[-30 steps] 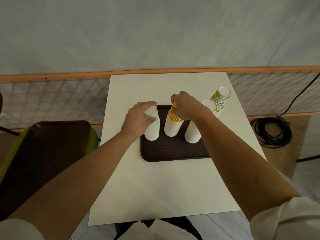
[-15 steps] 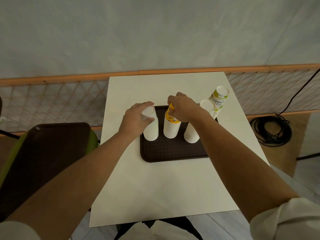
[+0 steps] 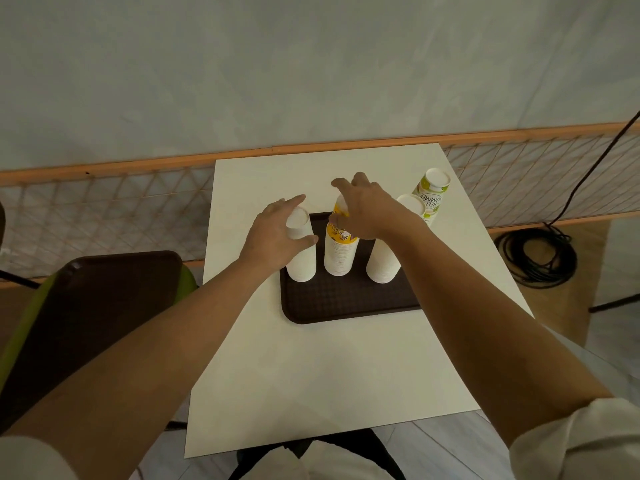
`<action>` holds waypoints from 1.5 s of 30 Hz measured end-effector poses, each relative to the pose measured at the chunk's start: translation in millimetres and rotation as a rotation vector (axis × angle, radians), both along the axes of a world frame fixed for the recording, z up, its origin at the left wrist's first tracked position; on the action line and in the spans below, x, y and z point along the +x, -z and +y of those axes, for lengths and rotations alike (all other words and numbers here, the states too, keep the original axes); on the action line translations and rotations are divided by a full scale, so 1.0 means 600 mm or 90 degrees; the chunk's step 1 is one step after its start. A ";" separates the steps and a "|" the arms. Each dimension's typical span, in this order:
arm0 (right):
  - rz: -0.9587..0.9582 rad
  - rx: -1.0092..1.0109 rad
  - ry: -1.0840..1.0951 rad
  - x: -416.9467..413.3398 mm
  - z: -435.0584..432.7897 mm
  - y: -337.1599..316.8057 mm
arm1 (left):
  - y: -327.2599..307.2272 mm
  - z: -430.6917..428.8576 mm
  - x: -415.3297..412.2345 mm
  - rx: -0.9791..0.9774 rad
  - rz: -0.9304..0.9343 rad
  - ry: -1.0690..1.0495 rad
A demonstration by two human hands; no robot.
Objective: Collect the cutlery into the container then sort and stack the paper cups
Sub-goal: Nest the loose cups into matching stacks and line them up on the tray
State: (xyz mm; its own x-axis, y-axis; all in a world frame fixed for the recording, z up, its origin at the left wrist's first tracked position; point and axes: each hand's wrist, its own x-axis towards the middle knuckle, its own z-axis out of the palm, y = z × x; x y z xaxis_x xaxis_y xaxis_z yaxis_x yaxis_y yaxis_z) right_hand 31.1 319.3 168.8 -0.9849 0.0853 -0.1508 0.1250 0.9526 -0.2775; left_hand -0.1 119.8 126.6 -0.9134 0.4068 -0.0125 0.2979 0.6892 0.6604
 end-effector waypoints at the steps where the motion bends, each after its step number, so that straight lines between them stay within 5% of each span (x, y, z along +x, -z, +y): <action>1: 0.029 0.001 0.002 0.008 -0.001 -0.010 | -0.005 0.000 0.004 0.002 0.008 0.003; 12: 0.295 -0.042 0.099 0.099 0.084 -0.097 | -0.100 0.066 0.035 0.069 0.195 0.121; 26: 0.032 -0.127 0.035 0.063 0.335 0.011 | -0.110 0.271 0.080 -0.270 0.133 0.254; 38: 0.126 -0.289 -0.017 0.030 0.353 0.107 | -0.069 0.317 0.093 -0.263 0.103 0.136; 45: 0.169 -0.246 -0.077 0.041 0.366 0.131 | -0.039 0.332 0.082 -0.244 0.127 0.071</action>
